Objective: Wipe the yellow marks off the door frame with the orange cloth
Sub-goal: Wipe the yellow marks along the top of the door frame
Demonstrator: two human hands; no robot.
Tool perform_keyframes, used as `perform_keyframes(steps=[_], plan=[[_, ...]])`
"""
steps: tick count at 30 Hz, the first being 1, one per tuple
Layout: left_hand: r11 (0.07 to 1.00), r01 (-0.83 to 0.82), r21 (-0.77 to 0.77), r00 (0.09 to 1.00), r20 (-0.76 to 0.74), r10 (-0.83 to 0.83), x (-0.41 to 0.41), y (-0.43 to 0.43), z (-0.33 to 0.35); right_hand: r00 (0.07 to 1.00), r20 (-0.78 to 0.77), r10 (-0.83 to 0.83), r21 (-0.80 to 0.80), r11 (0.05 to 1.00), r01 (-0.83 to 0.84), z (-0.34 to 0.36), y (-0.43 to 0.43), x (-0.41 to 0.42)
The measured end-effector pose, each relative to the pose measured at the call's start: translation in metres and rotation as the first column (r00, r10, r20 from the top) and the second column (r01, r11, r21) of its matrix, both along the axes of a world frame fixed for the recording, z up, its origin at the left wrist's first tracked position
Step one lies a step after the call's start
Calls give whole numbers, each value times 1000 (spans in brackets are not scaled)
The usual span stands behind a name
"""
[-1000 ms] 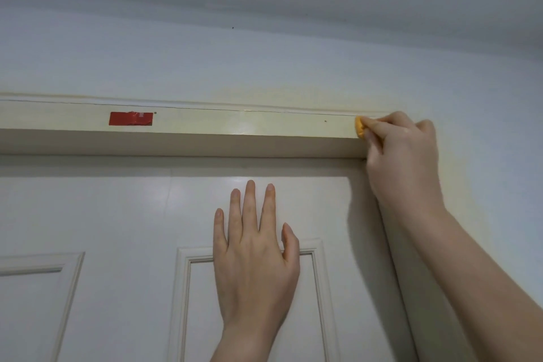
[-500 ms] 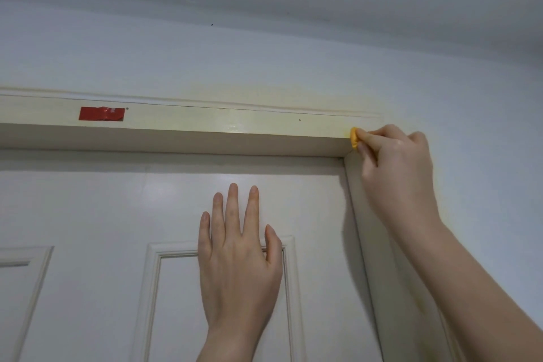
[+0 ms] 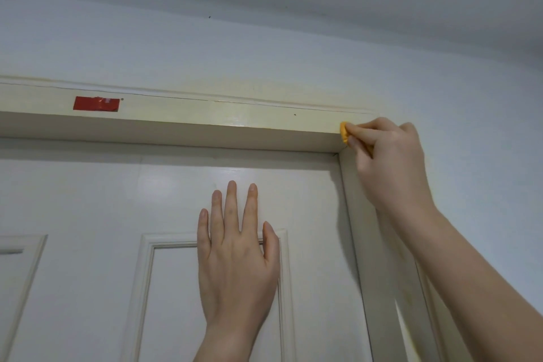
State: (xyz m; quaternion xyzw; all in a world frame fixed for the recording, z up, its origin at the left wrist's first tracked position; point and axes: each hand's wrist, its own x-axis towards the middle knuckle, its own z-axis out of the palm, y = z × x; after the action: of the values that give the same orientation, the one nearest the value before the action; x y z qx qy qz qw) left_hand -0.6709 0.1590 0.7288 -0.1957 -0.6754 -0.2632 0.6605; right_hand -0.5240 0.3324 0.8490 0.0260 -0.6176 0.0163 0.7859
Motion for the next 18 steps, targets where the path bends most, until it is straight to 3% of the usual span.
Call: perform_keyframes(steps=[5,10,18], plan=[[1000,27,3,1000,-2,-27,0,-1,-1,998,-50,37,-124,991,-43,1,8,6],[999,41,-3,999,-14,-41,0,-2,-1,998,-60,17,-41,999,-19,4,-17,-11],[996,72,-54,997,-18,-73,-3,-7,-2,1000,-28,8,-180,984,-13,2,-13,1]])
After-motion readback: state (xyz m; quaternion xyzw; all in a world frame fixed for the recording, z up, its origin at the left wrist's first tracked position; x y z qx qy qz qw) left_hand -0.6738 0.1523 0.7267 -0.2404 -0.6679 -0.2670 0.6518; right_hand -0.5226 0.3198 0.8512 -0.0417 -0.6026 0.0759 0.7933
